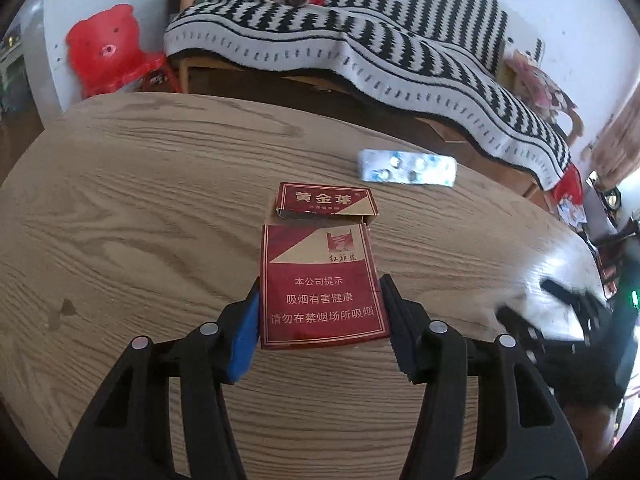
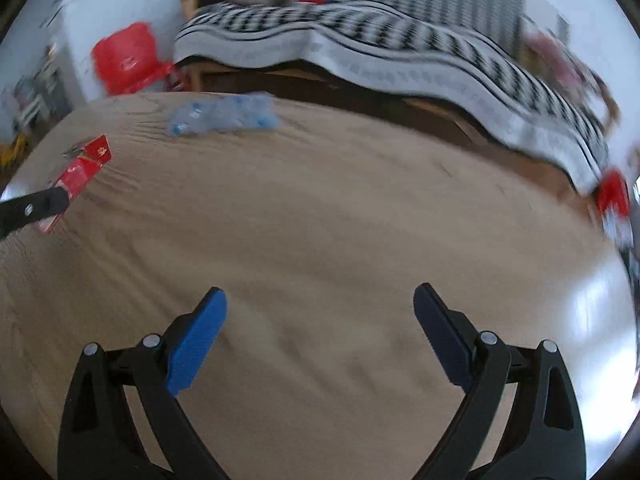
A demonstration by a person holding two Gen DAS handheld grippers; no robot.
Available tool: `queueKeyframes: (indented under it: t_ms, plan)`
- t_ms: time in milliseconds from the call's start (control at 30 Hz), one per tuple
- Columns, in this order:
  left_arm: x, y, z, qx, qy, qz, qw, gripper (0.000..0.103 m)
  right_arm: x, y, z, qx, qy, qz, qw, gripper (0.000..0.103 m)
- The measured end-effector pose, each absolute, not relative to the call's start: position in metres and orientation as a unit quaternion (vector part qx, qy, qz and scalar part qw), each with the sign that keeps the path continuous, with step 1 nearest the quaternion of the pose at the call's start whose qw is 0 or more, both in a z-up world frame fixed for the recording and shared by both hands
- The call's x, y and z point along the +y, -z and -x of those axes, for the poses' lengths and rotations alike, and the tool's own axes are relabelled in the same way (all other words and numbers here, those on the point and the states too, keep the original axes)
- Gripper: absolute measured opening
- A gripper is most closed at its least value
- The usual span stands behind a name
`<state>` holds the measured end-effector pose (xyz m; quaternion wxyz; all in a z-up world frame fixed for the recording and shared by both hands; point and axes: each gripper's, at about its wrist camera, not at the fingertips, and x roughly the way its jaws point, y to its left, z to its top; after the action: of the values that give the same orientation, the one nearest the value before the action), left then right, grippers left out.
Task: Collect trash
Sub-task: 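Grasp the red cigarette pack with the left tool while the right tool grasps the blister pack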
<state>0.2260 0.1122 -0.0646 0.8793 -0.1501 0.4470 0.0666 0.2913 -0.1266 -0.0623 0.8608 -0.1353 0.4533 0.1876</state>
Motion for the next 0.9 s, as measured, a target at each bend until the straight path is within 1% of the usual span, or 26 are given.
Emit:
queueKeyframes:
  t_ms: [167,433,600,700,733,800,833,867,900]
  plan:
    - [0.133,0.068,-0.230,0.450,-0.083,0.183,0.870,0.055,-0.063,0.056,-0.340,0.432,-0.245,0.199,0.845,0.092]
    - [0.147,0.074,-0.237,0.454,-0.082,0.211,0.862,0.055,0.007,0.067,-0.397,0.428,-0.305,0.267,0.808,0.094]
    - [0.153,0.075,-0.238,0.451,-0.090,0.211,0.862,0.055,0.028,0.067,-0.418,0.437,-0.328,0.290,0.785,0.095]
    - [0.152,0.074,-0.239,0.454,-0.087,0.210,0.862,0.055,0.032,0.071,-0.427,0.471,-0.348,0.272,0.763,0.095]
    - [0.152,0.074,-0.238,0.453,-0.087,0.212,0.862,0.055,0.031,0.071,-0.427,0.477,-0.351,0.267,0.760,0.093]
    - [0.152,0.072,-0.238,0.452,-0.085,0.214,0.862,0.055,0.028,0.070,-0.421,0.485,-0.362,0.247,0.757,0.074]
    - [0.153,0.071,-0.237,0.452,-0.085,0.215,0.862,0.055,0.025,0.069,-0.416,0.487,-0.364,0.240,0.757,0.068]
    - [0.154,0.070,-0.236,0.450,-0.086,0.216,0.862,0.055,0.023,0.067,-0.411,0.489,-0.365,0.232,0.758,0.052]
    - [0.155,0.069,-0.235,0.450,-0.088,0.218,0.862,0.055,0.021,0.066,-0.405,0.490,-0.362,0.226,0.760,0.040]
